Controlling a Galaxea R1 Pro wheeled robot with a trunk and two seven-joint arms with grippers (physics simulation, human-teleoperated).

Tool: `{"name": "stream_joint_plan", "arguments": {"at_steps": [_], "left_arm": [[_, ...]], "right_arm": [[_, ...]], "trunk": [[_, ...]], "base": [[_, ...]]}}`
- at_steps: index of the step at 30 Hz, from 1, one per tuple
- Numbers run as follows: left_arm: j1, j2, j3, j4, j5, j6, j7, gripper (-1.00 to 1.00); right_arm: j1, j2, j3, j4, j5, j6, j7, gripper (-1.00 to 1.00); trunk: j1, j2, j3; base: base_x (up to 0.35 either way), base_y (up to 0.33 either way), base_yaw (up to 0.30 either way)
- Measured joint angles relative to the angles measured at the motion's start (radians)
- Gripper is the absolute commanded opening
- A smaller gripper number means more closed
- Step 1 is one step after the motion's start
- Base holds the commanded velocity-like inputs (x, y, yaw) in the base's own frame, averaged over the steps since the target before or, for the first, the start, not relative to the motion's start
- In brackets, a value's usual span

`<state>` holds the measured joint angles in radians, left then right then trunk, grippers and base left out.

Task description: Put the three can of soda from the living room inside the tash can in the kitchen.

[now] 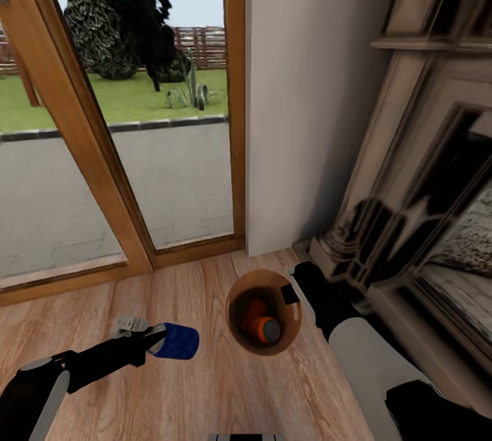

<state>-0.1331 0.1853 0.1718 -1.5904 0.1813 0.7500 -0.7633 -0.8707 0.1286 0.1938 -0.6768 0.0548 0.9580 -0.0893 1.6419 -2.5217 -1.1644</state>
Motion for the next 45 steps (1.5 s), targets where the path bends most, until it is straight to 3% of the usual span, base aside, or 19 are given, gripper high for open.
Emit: {"name": "stream_joint_plan", "arguments": {"at_steps": [6,9,14,17,20,24,31,38,40,42,45], "left_arm": [[0.000,0.001,0.000,0.000,-0.001,0.001,-0.103,-1.00],[-0.012,-0.001,0.000,0.000,0.001,0.014,-0.209,-1.00],[-0.065,0.000,0.001,-0.001,0.003,0.086,-0.314,-1.00],[-0.104,0.001,0.002,-0.001,0.033,0.136,-0.340,-1.00],[-0.149,0.004,0.002,-0.001,0.079,0.193,-0.350,-1.00],[-0.217,0.002,0.002,-0.001,0.109,0.274,-0.363,-1.00],[-0.248,-0.014,0.001,0.000,0.118,0.297,-0.368,-1.00],[-0.263,-0.089,-0.020,0.000,0.117,0.297,-0.332,-1.00],[-0.264,-0.103,-0.044,0.001,0.116,0.297,-0.301,-1.00],[-0.264,-0.113,-0.101,0.001,0.114,0.297,-0.240,-1.00],[-0.264,-0.116,-0.127,0.001,0.112,0.296,-0.185,-1.00]], "right_arm": [[0.000,0.003,0.001,0.038,0.005,0.000,-0.001,-1.00],[0.000,0.010,0.002,0.060,0.000,0.000,-0.001,-1.00],[0.000,0.013,0.002,0.070,0.009,0.000,-0.001,-1.00],[0.000,0.014,0.001,0.072,0.003,0.000,0.000,-1.00],[0.000,0.016,0.002,0.079,0.002,-0.001,0.000,-1.00],[0.000,0.018,0.001,0.085,0.005,-0.001,0.000,-1.00],[0.000,0.024,0.003,0.085,0.003,-0.002,0.000,-1.00],[-0.002,0.030,0.003,0.085,0.002,-0.002,0.000,-1.00],[-0.003,0.030,0.004,0.085,0.001,-0.001,-0.001,-1.00],[-0.004,0.032,0.004,0.084,0.001,0.000,-0.001,-1.00],[-0.006,0.035,0.004,0.084,-0.004,0.000,-0.001,-1.00]], "trunk": [[-0.003,0.001,0.023],[-0.004,0.002,0.035],[-0.006,0.003,0.050],[-0.006,0.003,0.050],[-0.006,0.003,0.050],[-0.006,0.003,0.050],[-0.006,0.003,0.050],[-0.006,0.003,0.050],[-0.006,0.003,0.050],[-0.006,0.003,0.050],[-0.006,0.003,0.050]], "base": [[0.000,0.000,0.000],[0.000,0.000,0.000],[0.000,0.000,0.000],[0.000,0.000,0.000],[0.000,0.000,0.000],[0.000,0.000,0.000],[0.000,0.000,0.000],[0.000,0.000,0.000],[0.000,0.000,0.000],[0.000,0.000,0.000],[0.000,0.000,0.000]]}}
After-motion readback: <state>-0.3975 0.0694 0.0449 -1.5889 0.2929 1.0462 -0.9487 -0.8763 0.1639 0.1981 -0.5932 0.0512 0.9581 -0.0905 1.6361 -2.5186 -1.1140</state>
